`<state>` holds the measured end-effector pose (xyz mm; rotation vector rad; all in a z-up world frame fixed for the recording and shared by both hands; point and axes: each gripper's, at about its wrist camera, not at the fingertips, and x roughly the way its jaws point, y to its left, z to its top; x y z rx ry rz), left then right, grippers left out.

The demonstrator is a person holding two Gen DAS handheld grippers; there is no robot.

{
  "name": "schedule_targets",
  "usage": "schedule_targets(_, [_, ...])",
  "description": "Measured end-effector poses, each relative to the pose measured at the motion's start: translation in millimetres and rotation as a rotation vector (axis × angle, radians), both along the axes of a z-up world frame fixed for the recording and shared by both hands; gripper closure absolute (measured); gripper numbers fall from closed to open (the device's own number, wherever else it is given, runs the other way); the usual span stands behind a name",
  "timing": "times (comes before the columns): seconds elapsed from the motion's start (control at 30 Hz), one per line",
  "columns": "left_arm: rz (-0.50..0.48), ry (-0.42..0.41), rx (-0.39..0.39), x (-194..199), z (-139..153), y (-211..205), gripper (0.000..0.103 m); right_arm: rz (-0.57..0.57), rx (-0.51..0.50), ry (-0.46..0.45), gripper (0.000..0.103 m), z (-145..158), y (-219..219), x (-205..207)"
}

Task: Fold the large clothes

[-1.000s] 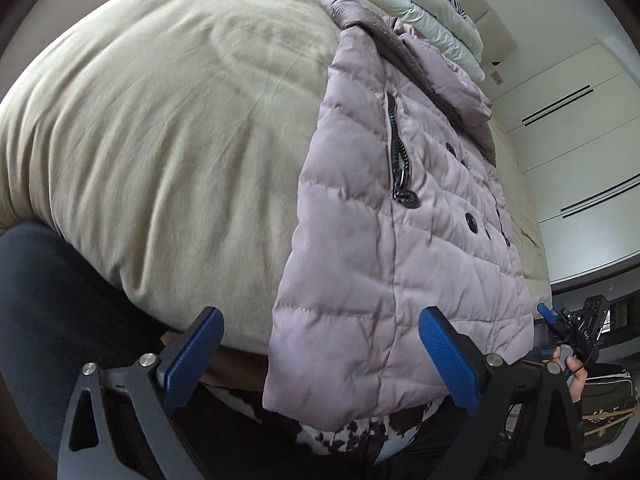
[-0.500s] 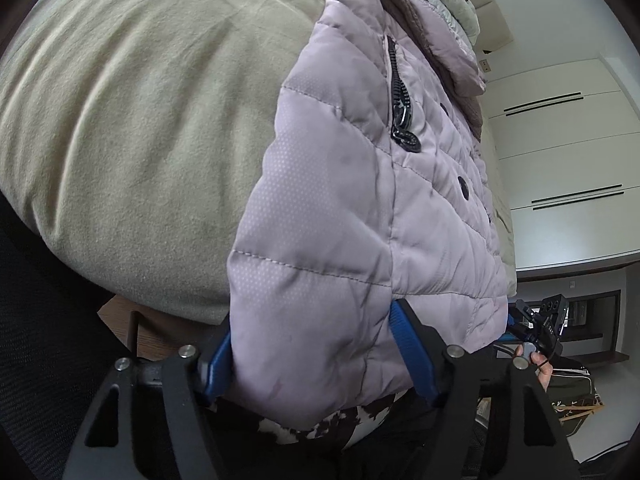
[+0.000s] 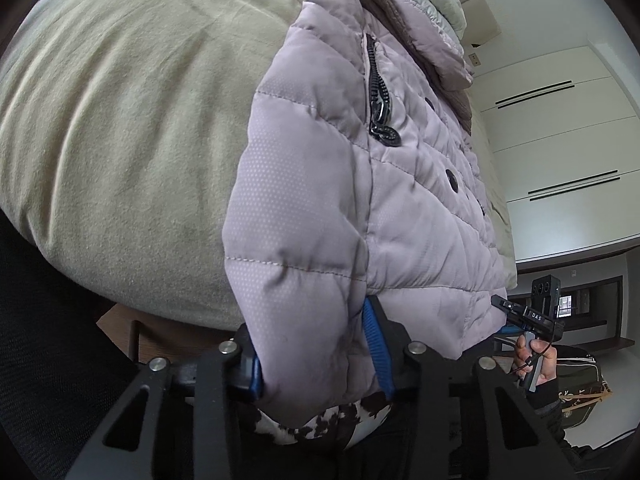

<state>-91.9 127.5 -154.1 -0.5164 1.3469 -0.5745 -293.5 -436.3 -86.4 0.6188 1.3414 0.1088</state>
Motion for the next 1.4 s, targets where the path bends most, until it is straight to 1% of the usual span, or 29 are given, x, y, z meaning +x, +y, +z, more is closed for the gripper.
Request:
schedule_targets(0.03, [0.0,-0.007,0.005,0,2,-1,0.069,0.004,0.001,-0.004,0.069,-1,2,-1])
schedule_targets(0.07, [-0.002,-0.017,0.009,0,4,-2,0.073,0.006,0.004,-0.01,0.072,1,2,-1])
schedule_targets(0.1, [-0.01,-0.032,0.019,-1,7,-5,0.08,0.009,0.0,-0.019,0.074,2,3,0])
schedule_targets(0.13, [-0.022,-0.051,0.036,-2,11,-8,0.085,0.013,-0.01,-0.028,0.079,4,5,0])
schedule_targets(0.17, [-0.036,-0.07,0.056,-3,14,-12,0.087,0.017,-0.018,-0.034,0.084,6,8,0])
schedule_targets(0.2, [-0.045,-0.086,0.071,-4,17,-14,0.089,0.025,-0.029,-0.04,0.086,8,11,1])
schedule_targets(0.27, [-0.051,-0.106,0.083,-7,22,-15,0.091,0.046,-0.06,-0.052,0.092,13,20,1])
schedule_targets(0.33, [-0.047,-0.118,0.084,-10,26,-12,0.094,0.06,-0.08,-0.064,0.094,18,29,1])
schedule_targets(0.53, [-0.062,-0.135,0.064,-21,42,-1,0.095,0.085,-0.109,-0.106,0.096,41,39,-7])
schedule_targets(0.63, [-0.084,-0.123,0.062,-27,52,7,0.094,0.092,-0.099,-0.103,0.096,48,35,-16])
schedule_targets(0.7, [-0.103,-0.111,0.063,-34,56,13,0.094,0.086,-0.075,-0.097,0.096,53,34,-25])
schedule_targets(0.73, [-0.106,-0.098,0.052,-36,57,16,0.095,0.081,-0.06,-0.095,0.096,55,31,-27])
schedule_targets(0.83, [-0.099,-0.089,-0.025,-37,62,26,0.095,0.043,0.001,-0.114,0.096,62,18,-35])
schedule_targets(0.9, [-0.058,-0.099,-0.097,-26,68,31,0.095,0.006,0.041,-0.155,0.096,71,12,-31])
schedule_targets(0.97, [-0.014,-0.124,-0.171,-11,79,35,0.095,-0.016,0.066,-0.207,0.096,83,7,-17])
schedule_targets(1.13, [0.109,-0.212,-0.369,34,113,40,0.095,-0.074,0.114,-0.381,0.096,126,-1,30])
schedule_targets(1.2, [0.157,-0.243,-0.435,57,125,44,0.095,-0.101,0.107,-0.443,0.096,146,-7,53])
schedule_targets(1.27, [0.201,-0.263,-0.512,76,136,42,0.095,-0.128,0.09,-0.504,0.096,165,-8,73])
schedule_targets(1.3, [0.216,-0.281,-0.539,86,144,38,0.095,-0.143,0.075,-0.529,0.096,175,-13,83])
schedule_targets(1.4, [0.252,-0.345,-0.57,122,165,33,0.095,-0.187,0.04,-0.591,0.096,197,-26,124])
